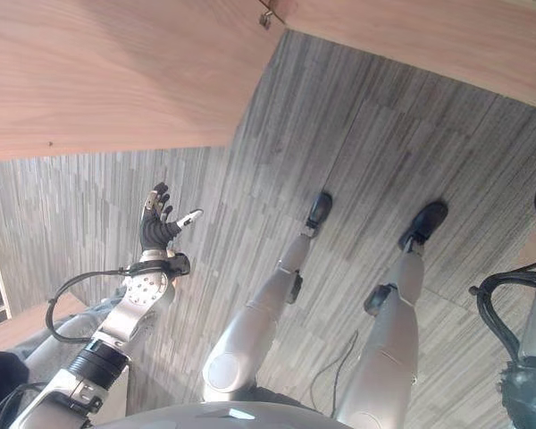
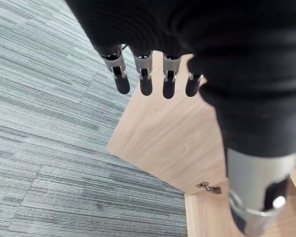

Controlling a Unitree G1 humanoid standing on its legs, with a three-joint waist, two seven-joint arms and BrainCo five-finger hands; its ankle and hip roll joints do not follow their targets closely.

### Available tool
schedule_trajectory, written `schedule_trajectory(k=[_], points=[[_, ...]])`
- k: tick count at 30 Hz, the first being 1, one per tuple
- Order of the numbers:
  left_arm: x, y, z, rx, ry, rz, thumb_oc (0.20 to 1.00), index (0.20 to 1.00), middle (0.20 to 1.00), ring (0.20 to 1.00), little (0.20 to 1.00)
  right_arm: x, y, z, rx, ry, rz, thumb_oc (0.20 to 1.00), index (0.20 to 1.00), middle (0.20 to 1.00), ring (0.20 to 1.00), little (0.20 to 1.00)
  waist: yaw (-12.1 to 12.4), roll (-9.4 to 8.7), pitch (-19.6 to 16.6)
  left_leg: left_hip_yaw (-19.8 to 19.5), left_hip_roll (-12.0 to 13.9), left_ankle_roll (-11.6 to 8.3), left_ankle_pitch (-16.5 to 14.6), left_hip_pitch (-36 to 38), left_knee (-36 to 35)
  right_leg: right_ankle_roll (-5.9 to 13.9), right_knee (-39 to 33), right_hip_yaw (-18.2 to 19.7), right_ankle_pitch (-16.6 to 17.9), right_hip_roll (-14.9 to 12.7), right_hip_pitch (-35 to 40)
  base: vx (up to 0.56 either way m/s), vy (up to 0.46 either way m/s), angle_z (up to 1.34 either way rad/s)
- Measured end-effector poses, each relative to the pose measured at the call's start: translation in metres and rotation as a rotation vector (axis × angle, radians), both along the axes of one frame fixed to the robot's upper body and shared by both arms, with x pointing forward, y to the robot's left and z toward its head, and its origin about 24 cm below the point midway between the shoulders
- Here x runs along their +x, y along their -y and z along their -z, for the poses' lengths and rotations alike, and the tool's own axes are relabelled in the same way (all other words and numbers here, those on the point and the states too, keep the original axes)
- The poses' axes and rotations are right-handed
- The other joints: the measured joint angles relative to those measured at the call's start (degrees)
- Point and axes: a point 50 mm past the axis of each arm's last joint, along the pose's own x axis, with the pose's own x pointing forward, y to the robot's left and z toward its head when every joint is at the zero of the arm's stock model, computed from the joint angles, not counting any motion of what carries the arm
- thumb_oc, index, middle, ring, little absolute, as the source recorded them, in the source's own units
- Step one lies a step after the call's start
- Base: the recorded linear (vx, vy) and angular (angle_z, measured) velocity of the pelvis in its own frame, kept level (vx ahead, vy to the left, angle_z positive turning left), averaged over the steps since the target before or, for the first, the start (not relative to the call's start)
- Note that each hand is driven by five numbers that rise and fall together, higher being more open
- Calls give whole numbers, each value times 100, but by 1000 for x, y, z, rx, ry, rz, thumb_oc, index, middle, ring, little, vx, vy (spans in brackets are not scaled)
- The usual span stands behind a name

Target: Put the empty folder in the office cabinet

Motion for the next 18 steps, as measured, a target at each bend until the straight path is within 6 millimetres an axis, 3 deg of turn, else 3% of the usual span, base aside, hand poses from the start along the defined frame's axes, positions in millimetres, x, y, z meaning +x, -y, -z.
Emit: schedule_trajectory(k=[4, 8, 18], points=[[1, 2, -6, -25, 25, 9, 1000, 1000, 1000, 1000, 1000, -10, -10, -25, -39, 50, -15, 200, 200, 200, 200, 200, 15, -3, -1, 1, 13, 0, 0, -83, 24, 17, 73, 6, -15, 5, -105, 15, -46, -2], [1, 0, -7, -23, 29, 9, 1000, 1000, 1000, 1000, 1000, -15, -15, -35, -63, 74, -18, 200, 200, 200, 200, 200, 31, -5, 1, 19, 11, 23, 36, -213, 28, 21, 158, 53, -18, 2, -291, 4, -5, -2], [1, 1, -7, -41, 23, 10, 1000, 1000, 1000, 1000, 1000, -16, -15, -35, -54, 79, -8, 200, 200, 200, 200, 200, 3, -6, 1, 18, 13, 23, 56, -221, 29, 21, 200, 105, -20, 5, -333, 1, -1, 0]])
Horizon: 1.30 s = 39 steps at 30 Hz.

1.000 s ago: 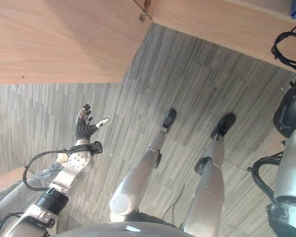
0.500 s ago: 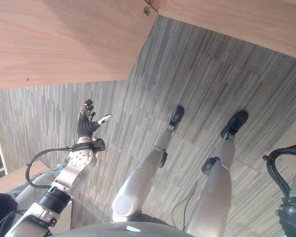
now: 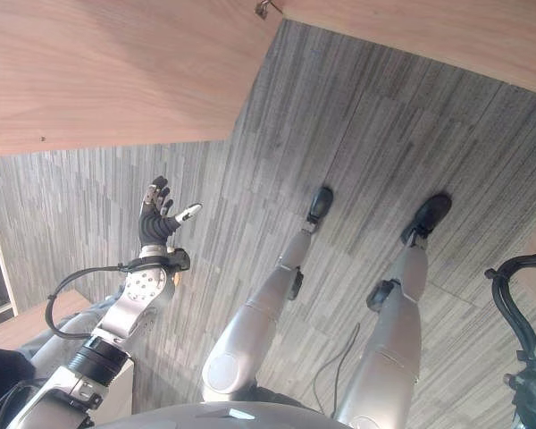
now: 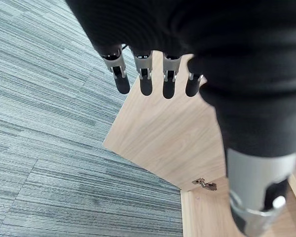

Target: Put the empty folder in the office cabinet

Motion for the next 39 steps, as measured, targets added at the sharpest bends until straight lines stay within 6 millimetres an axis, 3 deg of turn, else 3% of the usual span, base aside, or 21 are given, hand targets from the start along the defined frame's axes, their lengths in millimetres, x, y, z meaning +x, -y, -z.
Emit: schedule_trajectory(k=[7, 13, 20, 29, 39], points=[[0, 1, -5, -7, 18, 5, 1000, 1000, 1000, 1000, 1000, -2, 3, 3, 89, 16, 3, 200, 200, 200, 200, 200, 30, 0, 0, -15, -1, 1, 3, -49, 0, -22, 94, 0, -31, -8, -86, 0, 0, 0], [0, -3, -8, -11, 30, -11, 1000, 1000, 1000, 1000, 1000, 0, -6, -4, -26, 22, -2, 200, 200, 200, 200, 200, 32, 0, 0, -19, 2, 1, 3, -74, 0, -30, 166, 0, -67, -17, -137, 0, 0, 0], [-2, -5, -13, -23, 53, 2, 1000, 1000, 1000, 1000, 1000, -1, -2, -4, -82, 0, 27, 200, 200, 200, 200, 200, 6, -1, 0, -9, -1, 10, 11, -199, 0, -13, 203, 30, -93, -25, -287, 3, 2, 0], [-2, -5, -13, -24, 53, 2, 1000, 1000, 1000, 1000, 1000, -14, 2, -15, -49, 56, 22, 200, 200, 200, 200, 200, 22, -1, 0, 8, -1, 3, 31, -303, -3, -78, 411, 91, -147, -37, -519, 22, 1, -1], [-3, -7, -13, -11, 55, -2, 1000, 1000, 1000, 1000, 1000, -26, 0, -22, 1, 74, 80, 200, 200, 200, 200, 200, 88, 0, 0, 40, -31, 2, 31, -381, -23, -83, 1418, 260, -686, -197, -1111, 45, -18, 2]])
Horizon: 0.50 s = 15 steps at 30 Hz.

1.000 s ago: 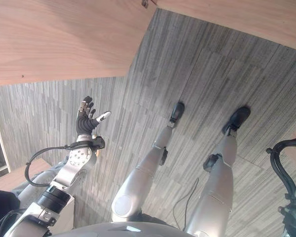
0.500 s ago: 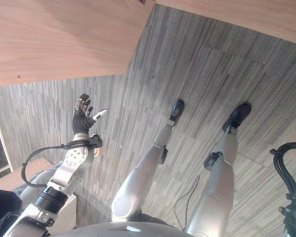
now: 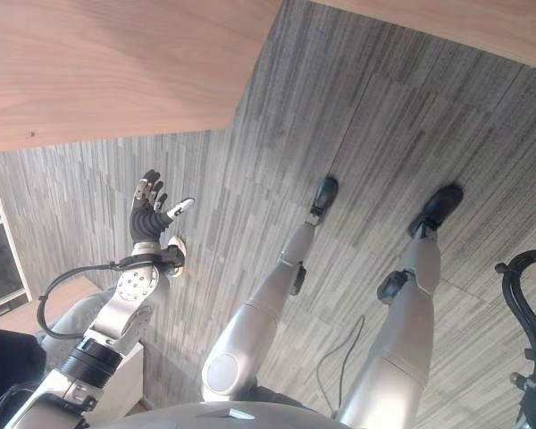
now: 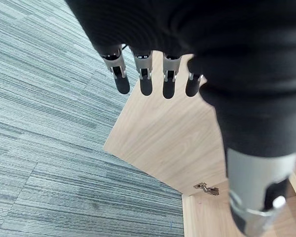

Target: Put the empty folder in the office cabinet

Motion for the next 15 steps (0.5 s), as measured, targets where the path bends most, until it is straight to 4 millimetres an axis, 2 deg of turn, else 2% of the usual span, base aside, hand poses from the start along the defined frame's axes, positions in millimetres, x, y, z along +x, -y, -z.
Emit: schedule_trajectory(k=[7, 9, 15], points=[[0, -3, -2, 18, 7, 1, 1000, 1000, 1000, 1000, 1000, 0, -4, -3, -45, -24, 35, 200, 200, 200, 200, 200, -2, -1, 1, 53, -45, -4, 5, -96, -1, -92, 632, 153, -285, -96, -433, 33, -5, 3], [0, -3, -4, 16, 13, 3, 1000, 1000, 1000, 1000, 1000, -1, -3, -3, -43, -21, 33, 200, 200, 200, 200, 200, -20, -1, 1, 50, -77, -6, 7, -87, 4, -27, 784, 244, -376, -126, -495, 22, -9, 7], [0, -2, -6, 14, 23, 7, 1000, 1000, 1000, 1000, 1000, 0, -5, -4, -59, -19, 27, 200, 200, 200, 200, 200, -45, -1, 1, 54, -131, -7, 25, -87, 3, -74, 1070, 318, -487, -199, -651, 22, -13, 4]])
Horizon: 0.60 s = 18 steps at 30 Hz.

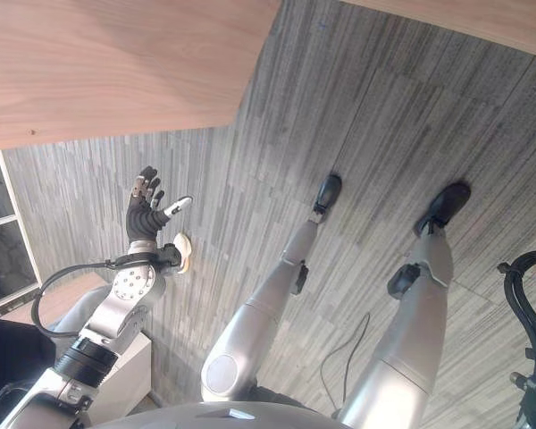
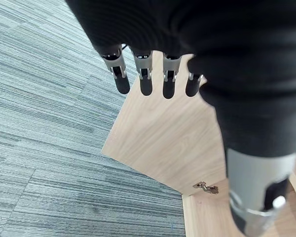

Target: Put the empty folder in the office cabinet

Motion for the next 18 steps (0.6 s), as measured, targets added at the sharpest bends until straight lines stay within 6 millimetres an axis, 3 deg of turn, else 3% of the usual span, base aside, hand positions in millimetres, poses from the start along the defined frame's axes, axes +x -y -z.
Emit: schedule_trajectory(k=[16, 17, 18], points=[[0, 0, -1, -2, 4, 2, 1000, 1000, 1000, 1000, 1000, 11, -17, -3, -69, -7, -46, 200, 200, 200, 200, 200, -101, -13, 8, 135, -42, 2, 7, 2, -10, -30, 292, 231, -102, -8, -246, 6, 2, 0], [0, 0, -1, -3, 4, 2, 1000, 1000, 1000, 1000, 1000, 12, -19, -3, -76, -6, -55, 489, 489, 489, 489, 489, -117, -14, 9, 161, -48, 3, 7, 2, -10, -30, 298, 254, -102, -7, -260, 11, 32, -4], [0, 0, -1, -3, 4, 2, 1000, 1000, 1000, 1000, 1000, 14, -22, -4, -82, -5, -65, 1000, 1000, 1000, 1000, 1000, -142, -15, 10, 177, -52, 4, 6, 2, -10, -30, 302, 270, -101, -6, -269, 0, 0, 0]])
